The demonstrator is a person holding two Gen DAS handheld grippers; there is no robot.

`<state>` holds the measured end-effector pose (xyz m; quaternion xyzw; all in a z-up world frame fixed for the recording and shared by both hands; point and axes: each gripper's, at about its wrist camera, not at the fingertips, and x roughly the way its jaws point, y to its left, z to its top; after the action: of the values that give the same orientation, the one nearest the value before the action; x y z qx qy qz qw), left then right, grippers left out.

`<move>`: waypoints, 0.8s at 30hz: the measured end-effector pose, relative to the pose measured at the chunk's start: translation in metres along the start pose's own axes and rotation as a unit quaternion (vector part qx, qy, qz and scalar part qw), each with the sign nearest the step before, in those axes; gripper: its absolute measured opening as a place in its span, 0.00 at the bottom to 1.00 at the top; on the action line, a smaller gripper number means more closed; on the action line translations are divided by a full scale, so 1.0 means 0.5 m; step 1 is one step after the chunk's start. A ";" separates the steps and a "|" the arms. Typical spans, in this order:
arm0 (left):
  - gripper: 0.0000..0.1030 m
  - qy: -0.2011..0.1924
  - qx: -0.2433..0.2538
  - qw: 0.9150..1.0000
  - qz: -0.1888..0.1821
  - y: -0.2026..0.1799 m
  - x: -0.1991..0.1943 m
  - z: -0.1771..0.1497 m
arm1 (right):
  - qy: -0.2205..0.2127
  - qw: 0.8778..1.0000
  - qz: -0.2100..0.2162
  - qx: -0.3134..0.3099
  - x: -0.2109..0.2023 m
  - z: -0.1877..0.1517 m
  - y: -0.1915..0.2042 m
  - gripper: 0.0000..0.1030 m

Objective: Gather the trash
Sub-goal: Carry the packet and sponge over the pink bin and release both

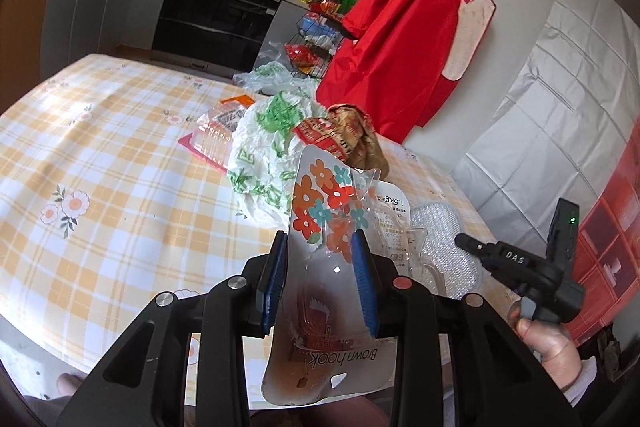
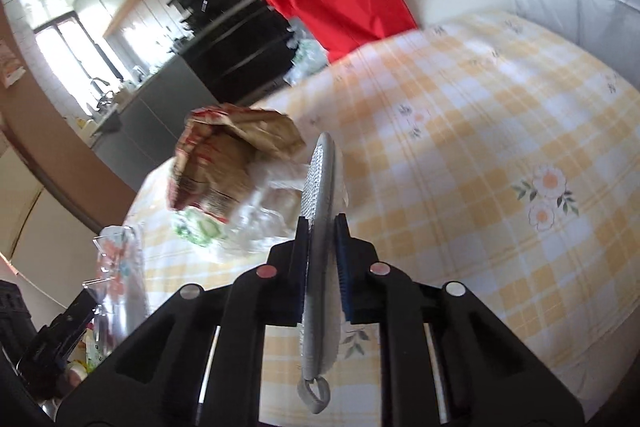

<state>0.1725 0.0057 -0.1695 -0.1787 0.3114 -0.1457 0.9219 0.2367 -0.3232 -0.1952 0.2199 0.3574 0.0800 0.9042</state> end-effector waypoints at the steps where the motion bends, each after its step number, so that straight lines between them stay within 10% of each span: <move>1: 0.31 -0.002 0.001 1.000 -0.001 -0.001 -0.004 0.001 | -0.003 1.000 0.003 -0.002 -0.008 0.002 0.003 0.16; 24: 0.31 -0.079 0.021 0.997 0.016 -0.053 -0.258 -0.026 | -0.061 0.988 0.099 -0.099 -0.280 -0.078 0.173 0.16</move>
<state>0.0617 0.0279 -0.1006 -0.1654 0.2373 -0.1229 0.9493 0.1085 -0.2751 -0.0954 0.1677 0.2686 0.1907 0.9292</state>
